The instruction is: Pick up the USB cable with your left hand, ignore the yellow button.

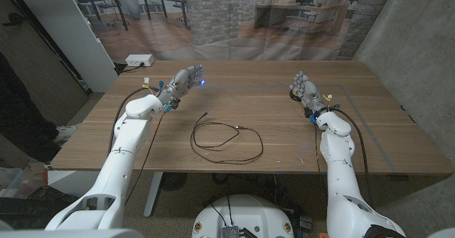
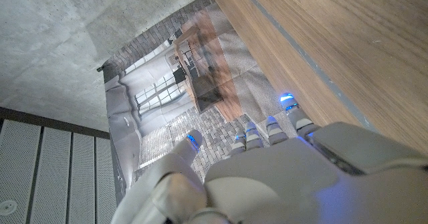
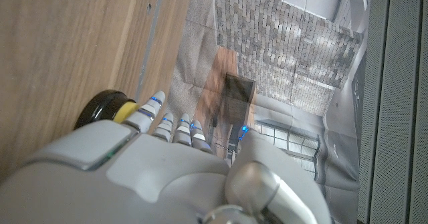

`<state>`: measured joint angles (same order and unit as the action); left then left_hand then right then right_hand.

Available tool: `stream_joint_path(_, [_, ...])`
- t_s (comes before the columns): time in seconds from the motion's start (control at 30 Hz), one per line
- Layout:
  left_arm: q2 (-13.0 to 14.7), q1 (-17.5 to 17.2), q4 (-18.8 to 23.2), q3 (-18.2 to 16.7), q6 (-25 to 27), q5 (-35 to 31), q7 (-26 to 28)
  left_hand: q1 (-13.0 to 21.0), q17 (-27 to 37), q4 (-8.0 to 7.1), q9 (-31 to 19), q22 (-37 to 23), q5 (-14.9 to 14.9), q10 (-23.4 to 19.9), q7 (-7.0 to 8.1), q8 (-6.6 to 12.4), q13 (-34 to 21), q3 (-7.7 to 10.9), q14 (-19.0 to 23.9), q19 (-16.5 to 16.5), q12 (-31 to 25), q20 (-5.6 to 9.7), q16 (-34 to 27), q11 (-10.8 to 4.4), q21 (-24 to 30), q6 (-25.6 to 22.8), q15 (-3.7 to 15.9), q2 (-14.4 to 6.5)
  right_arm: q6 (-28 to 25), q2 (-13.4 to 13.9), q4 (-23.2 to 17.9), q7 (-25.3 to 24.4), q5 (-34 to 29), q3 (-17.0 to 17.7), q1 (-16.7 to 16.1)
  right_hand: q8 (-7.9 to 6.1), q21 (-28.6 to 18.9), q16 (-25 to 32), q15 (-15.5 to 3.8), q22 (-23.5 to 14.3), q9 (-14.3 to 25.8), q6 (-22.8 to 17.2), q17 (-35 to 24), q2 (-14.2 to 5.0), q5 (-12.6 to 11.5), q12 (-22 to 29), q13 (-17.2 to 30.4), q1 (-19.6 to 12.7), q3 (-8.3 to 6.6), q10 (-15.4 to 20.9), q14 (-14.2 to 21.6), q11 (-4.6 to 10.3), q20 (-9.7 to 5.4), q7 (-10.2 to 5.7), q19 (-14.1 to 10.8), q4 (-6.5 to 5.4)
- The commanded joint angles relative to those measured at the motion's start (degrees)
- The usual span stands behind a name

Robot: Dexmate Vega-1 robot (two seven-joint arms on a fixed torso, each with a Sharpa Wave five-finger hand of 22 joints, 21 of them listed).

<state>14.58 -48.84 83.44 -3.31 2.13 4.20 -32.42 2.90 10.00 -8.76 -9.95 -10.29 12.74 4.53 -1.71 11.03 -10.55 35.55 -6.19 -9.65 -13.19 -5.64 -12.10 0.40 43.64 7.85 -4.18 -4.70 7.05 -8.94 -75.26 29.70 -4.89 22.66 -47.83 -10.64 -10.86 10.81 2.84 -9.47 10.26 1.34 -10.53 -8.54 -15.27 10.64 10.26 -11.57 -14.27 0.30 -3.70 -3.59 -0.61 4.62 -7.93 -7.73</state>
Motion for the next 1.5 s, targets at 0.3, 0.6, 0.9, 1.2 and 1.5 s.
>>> stream_joint_path(0.3, [6.3,2.3,5.5,1.6,3.2,-4.3,-7.8,0.5,0.2,0.72,-0.1,-0.1,0.1,-1.0,-0.05,0.47,-0.3,0.09,0.9,-3.6,-0.5,-0.02,-0.1,-0.06,-0.4,-1.3,-0.06,-2.8,1.2,-1.0,-0.7,1.2,-1.4,1.8,-0.2,-0.34,-0.3,0.2,0.31,-0.3,0.3,-0.1,-0.2,0.08,-0.1,0.5,0.3,-0.2,-0.45,0.4,-0.3,-0.65,-0.07,0.71,-0.5,-0.04])
stream_joint_path(0.6, [8.1,4.1,5.4,2.7,3.1,-5.5,-10.7,1.0,0.2,1.08,-0.2,0.0,0.2,-1.1,0.28,0.39,-0.3,0.45,1.0,-3.4,-0.3,0.03,0.1,0.04,-0.6,-1.6,-0.23,-3.2,1.6,-0.9,-0.6,0.9,-1.8,2.0,0.0,-0.38,-0.3,0.3,0.20,-0.3,0.3,-0.2,-0.2,0.15,0.0,0.5,0.3,-0.1,-0.52,0.6,0.0,-0.57,-0.06,0.79,-0.7,0.05])
stream_joint_path(0.9, [9.5,6.4,4.6,4.3,2.9,-6.3,-13.9,2.8,0.0,2.76,-0.2,0.0,0.0,-2.6,-0.19,0.83,-0.4,1.64,2.7,-2.8,-0.5,-0.19,0.1,0.11,-1.0,-4.1,-0.34,-3.9,1.9,-1.0,-0.2,0.7,-1.7,2.3,0.2,-0.42,-0.3,0.3,0.20,-0.3,0.3,-0.4,-0.1,0.22,0.0,0.5,0.3,-0.1,-0.57,0.7,0.0,-0.56,-0.08,0.78,-0.8,0.10])
stream_joint_path(1.2, [11.2,9.1,3.7,6.6,2.6,-7.3,-18.2,4.2,0.0,3.82,-0.3,0.0,-0.2,-4.1,-0.44,0.74,-0.4,2.58,3.9,-2.4,-0.8,-0.10,0.1,0.13,-1.2,-5.0,-0.38,-4.4,2.1,-1.0,0.2,0.6,-1.6,2.5,0.2,-0.41,-0.3,0.3,0.21,-0.3,0.3,-0.4,-0.1,0.24,0.0,0.5,0.3,-0.1,-0.62,0.7,0.1,-0.60,-0.03,0.76,-0.8,0.14])
stream_joint_path(1.5, [12.6,11.3,3.6,8.5,2.3,-8.5,-21.6,5.3,-0.1,5.32,-0.3,0.0,-0.6,-4.9,-0.44,0.66,-0.5,2.75,4.7,-1.9,-0.9,0.76,0.2,0.02,-1.4,-5.6,-0.14,-3.5,2.3,-1.0,0.3,0.7,-1.5,2.6,0.2,-0.39,-0.3,0.2,0.21,-0.3,0.3,-0.4,-0.2,0.28,0.0,0.5,0.3,0.0,-0.66,0.8,0.1,-0.62,0.00,0.80,-0.8,0.15])
